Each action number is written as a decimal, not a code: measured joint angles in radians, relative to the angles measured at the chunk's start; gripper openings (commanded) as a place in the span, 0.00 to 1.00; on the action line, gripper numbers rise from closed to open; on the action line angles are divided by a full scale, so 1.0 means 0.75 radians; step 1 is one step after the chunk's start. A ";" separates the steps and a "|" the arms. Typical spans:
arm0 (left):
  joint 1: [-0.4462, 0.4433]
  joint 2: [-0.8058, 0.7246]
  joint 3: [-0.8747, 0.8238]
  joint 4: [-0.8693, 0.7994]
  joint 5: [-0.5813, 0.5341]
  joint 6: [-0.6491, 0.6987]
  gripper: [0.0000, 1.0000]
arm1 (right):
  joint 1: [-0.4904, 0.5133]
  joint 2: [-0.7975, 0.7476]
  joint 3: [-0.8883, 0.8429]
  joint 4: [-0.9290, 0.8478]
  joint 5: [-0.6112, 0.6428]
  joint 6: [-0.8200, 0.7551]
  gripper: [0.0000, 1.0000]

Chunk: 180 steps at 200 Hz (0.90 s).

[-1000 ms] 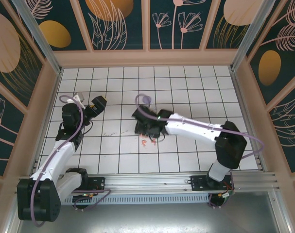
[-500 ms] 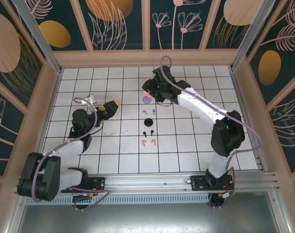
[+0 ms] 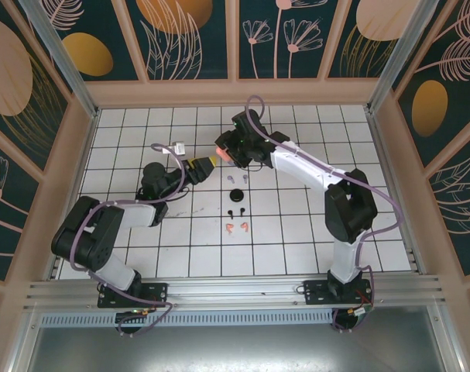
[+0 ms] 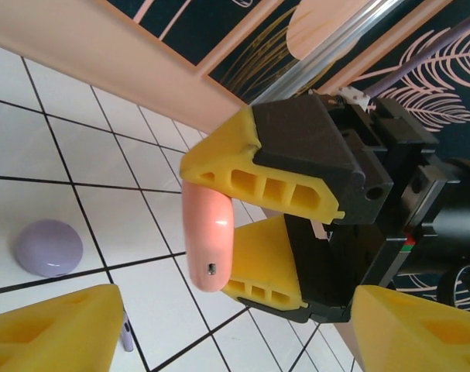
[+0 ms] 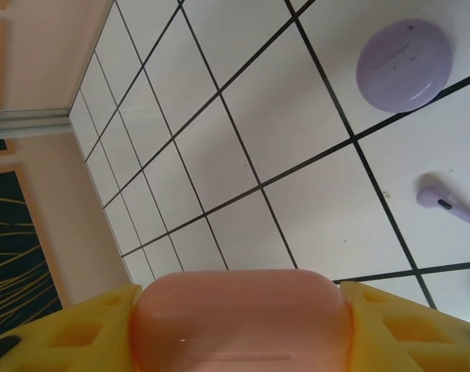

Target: Insert wireless bluetooth earbuds into charging case

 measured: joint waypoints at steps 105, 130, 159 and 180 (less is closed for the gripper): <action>-0.014 0.145 0.084 0.104 -0.036 0.004 0.56 | 0.045 0.041 0.070 0.010 0.001 0.029 0.37; -0.019 0.193 0.102 0.130 -0.040 -0.004 0.51 | 0.046 0.041 0.070 0.017 0.001 0.030 0.37; -0.022 0.227 0.112 0.140 -0.040 -0.015 0.44 | 0.047 0.041 0.070 0.018 0.001 0.030 0.37; -0.022 0.230 0.125 0.148 -0.040 -0.021 0.39 | 0.049 0.041 0.070 0.020 0.001 0.030 0.37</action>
